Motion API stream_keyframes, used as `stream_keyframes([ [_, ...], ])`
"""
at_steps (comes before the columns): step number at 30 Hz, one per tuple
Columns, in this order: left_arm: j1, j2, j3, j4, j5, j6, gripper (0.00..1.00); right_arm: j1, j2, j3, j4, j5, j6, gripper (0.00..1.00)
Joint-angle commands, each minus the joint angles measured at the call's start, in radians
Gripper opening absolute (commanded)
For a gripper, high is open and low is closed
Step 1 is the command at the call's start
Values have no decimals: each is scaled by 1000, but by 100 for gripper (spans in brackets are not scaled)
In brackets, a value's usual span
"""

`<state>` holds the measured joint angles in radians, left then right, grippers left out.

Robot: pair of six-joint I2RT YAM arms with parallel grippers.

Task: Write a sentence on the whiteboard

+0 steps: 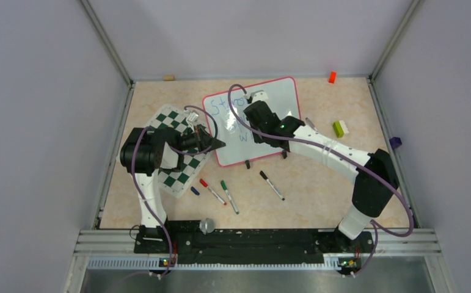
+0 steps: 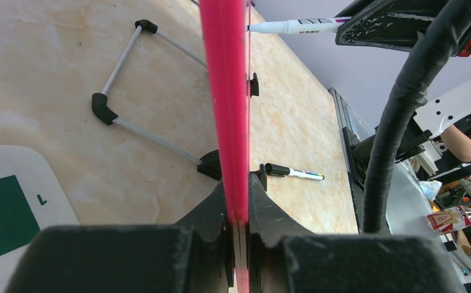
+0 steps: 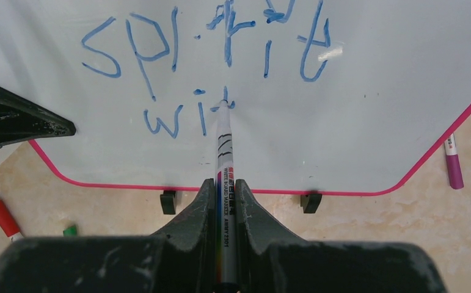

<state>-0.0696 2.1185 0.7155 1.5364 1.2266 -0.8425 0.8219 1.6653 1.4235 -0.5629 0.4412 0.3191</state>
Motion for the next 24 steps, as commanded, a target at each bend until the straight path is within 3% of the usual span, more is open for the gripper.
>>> stream_keyframes([
  [1,32,-10,-6,83,-82,72,0,-5,-27,-30,21,-15,21,0],
  [15,32,-10,-6,83,-82,72,0,-5,-59,-98,20,-19,51,0],
  [24,32,-10,-6,83,-82,72,0,-7,-20,-30,-11,33,32,0],
])
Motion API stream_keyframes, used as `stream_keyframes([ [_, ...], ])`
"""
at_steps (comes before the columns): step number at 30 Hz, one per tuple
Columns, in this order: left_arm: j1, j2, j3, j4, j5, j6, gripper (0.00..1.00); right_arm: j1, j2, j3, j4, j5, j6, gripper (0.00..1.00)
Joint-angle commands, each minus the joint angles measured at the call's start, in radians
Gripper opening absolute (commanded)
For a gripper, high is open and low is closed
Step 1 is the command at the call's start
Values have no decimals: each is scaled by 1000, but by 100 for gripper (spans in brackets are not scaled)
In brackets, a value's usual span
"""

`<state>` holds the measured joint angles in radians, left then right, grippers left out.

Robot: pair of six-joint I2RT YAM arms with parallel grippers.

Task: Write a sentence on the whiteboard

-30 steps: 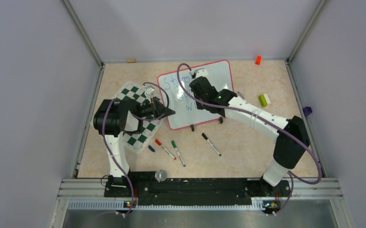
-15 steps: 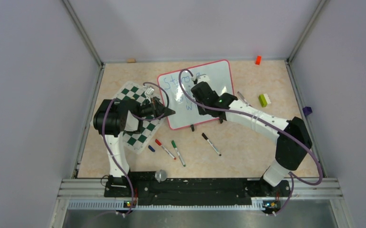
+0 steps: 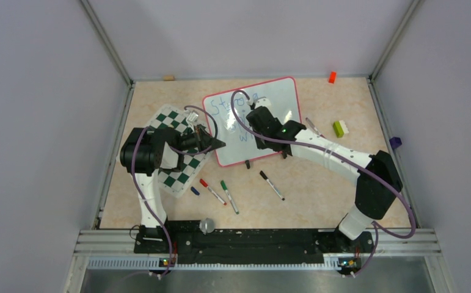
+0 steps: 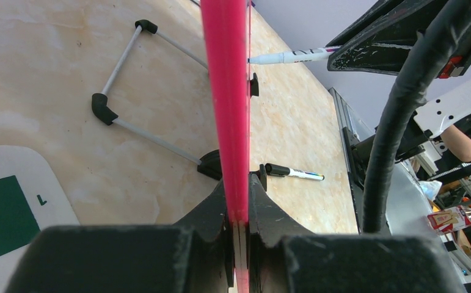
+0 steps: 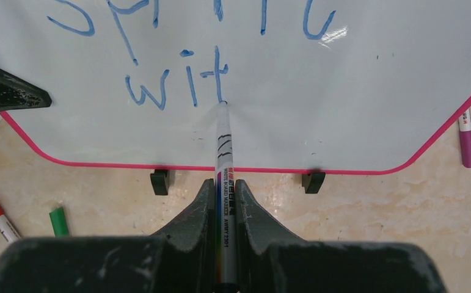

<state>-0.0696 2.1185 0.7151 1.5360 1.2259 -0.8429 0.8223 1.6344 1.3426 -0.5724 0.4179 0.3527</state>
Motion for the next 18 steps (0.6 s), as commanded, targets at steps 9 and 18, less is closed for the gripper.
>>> stream_keyframes([
  [9,32,-10,-5,84,-81,73,0,-21,25,112,-1,58,-26,0],
  [18,32,-10,-5,84,-81,73,0,-22,-26,109,-7,51,-10,0],
])
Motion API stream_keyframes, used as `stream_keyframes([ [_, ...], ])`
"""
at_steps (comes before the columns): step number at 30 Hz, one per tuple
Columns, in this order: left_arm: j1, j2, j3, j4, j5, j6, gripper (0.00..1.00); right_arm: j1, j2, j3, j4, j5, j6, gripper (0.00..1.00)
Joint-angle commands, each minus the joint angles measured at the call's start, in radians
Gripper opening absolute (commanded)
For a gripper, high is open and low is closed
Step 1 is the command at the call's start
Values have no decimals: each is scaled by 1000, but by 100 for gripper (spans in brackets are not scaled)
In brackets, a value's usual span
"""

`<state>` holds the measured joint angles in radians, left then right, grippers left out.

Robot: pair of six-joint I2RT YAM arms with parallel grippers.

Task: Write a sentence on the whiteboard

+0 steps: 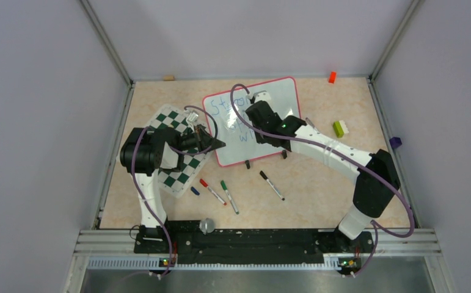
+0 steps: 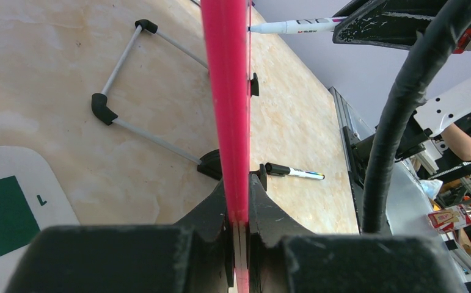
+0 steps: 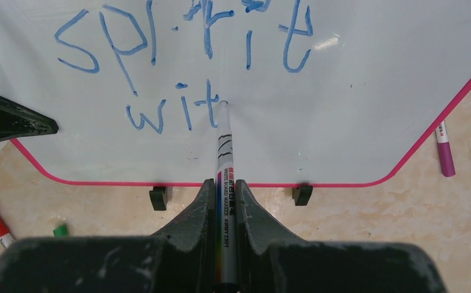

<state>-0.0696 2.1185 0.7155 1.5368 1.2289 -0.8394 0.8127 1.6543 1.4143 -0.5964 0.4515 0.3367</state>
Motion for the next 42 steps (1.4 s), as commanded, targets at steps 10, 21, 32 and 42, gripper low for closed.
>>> stream_keyframes([
  [10,32,-10,-6,83,-84,69,0,-18,-20,81,18,30,-20,0],
  [21,32,-10,-6,83,-84,69,0,-26,-9,91,21,16,-30,0],
  [32,32,-10,-6,83,-84,69,0,-29,14,79,30,11,-20,0],
  [42,32,-10,-6,83,-84,69,0,-28,-30,-42,35,-17,36,0],
])
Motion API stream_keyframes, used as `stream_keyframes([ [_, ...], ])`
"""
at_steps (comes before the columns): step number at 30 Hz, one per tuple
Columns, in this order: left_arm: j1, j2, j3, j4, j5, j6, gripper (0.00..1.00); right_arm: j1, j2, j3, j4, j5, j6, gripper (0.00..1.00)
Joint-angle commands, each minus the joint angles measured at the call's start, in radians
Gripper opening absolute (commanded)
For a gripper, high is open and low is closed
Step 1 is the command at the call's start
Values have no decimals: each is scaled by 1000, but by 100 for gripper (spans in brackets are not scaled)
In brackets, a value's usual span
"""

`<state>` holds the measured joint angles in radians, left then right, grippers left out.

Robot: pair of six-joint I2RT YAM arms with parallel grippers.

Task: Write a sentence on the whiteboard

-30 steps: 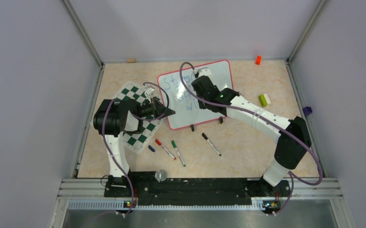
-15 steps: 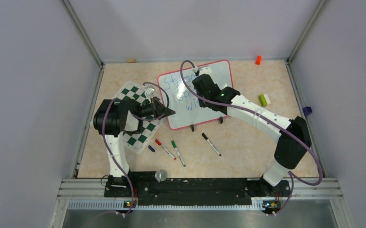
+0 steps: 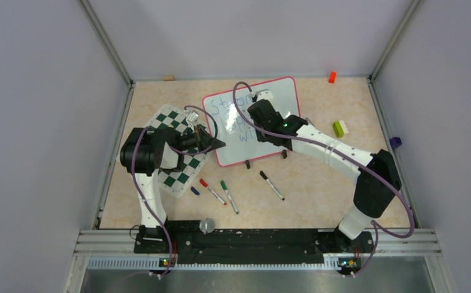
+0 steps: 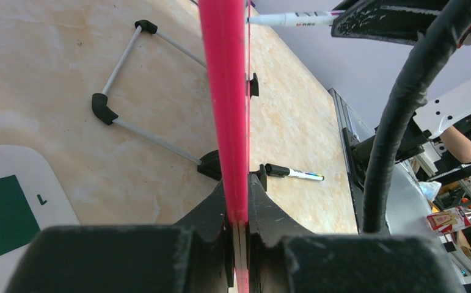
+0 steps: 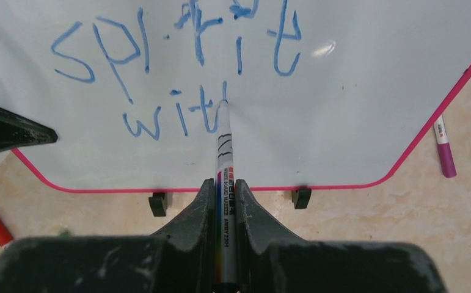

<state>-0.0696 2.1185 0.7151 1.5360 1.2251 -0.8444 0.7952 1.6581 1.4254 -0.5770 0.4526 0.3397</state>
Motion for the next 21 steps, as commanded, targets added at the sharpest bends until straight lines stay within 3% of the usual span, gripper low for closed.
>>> stream_keyframes([
  [1,32,-10,-5,84,-80,74,0,-11,-39,-65,17,-20,38,0],
  [10,32,-10,-5,84,-80,74,0,-11,-62,-121,26,-40,68,0],
  [21,32,-10,-5,84,-80,74,0,-11,-27,-34,26,-11,27,0],
])
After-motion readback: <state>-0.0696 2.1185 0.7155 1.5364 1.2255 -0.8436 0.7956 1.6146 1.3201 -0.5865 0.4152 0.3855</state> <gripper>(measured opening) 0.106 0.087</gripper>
